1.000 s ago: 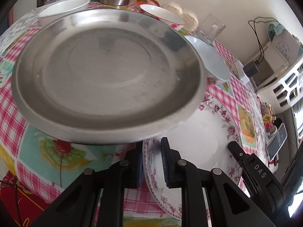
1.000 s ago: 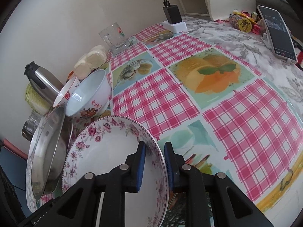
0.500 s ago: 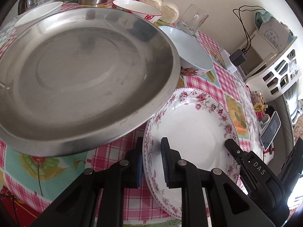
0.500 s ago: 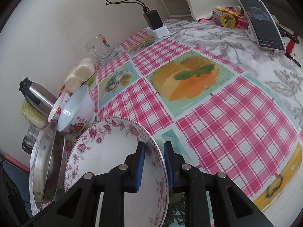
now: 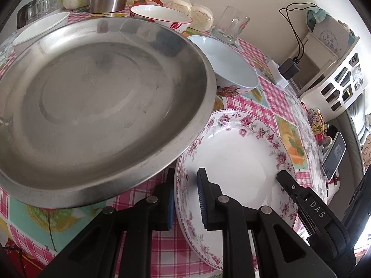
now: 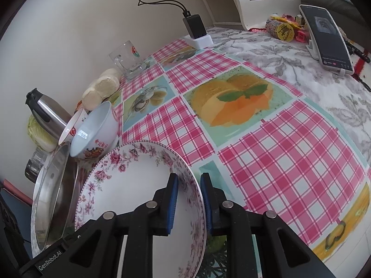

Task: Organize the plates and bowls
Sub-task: 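Lift the floral plate with both grippers and carry it toward the steel basin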

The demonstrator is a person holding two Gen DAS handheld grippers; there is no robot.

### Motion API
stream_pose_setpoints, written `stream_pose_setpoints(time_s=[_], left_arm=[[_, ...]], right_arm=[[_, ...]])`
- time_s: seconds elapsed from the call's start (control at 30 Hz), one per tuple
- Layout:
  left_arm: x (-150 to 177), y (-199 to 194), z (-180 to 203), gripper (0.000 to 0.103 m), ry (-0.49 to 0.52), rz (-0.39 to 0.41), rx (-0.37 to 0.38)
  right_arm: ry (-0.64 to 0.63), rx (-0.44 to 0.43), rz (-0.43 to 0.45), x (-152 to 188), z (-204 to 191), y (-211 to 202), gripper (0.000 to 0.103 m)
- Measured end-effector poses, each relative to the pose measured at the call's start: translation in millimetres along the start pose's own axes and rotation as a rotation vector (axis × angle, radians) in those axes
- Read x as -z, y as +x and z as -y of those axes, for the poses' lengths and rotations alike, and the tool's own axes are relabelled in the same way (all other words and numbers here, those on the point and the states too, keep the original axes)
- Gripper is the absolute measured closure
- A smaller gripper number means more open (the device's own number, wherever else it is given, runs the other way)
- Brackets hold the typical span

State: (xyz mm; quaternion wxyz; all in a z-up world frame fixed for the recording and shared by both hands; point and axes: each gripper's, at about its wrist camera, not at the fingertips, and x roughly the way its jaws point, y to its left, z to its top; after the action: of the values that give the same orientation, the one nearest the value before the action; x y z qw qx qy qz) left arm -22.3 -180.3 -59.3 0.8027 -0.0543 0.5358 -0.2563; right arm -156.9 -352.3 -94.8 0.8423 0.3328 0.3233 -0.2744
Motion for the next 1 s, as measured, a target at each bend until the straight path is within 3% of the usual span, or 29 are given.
stream_pose_setpoints(time_s=[0.43, 1.0], left_arm=[[-5, -4, -9, 0.087, -0.078, -0.038, 0.066], [-10, -19, 9, 0.087, -0.011, 0.002, 0.111]], right_arm=[[0.004, -0.052, -0.005, -4, 6, -9, 0.089], [0.049, -0.104, 0.051, -18, 17, -36, 0.09]])
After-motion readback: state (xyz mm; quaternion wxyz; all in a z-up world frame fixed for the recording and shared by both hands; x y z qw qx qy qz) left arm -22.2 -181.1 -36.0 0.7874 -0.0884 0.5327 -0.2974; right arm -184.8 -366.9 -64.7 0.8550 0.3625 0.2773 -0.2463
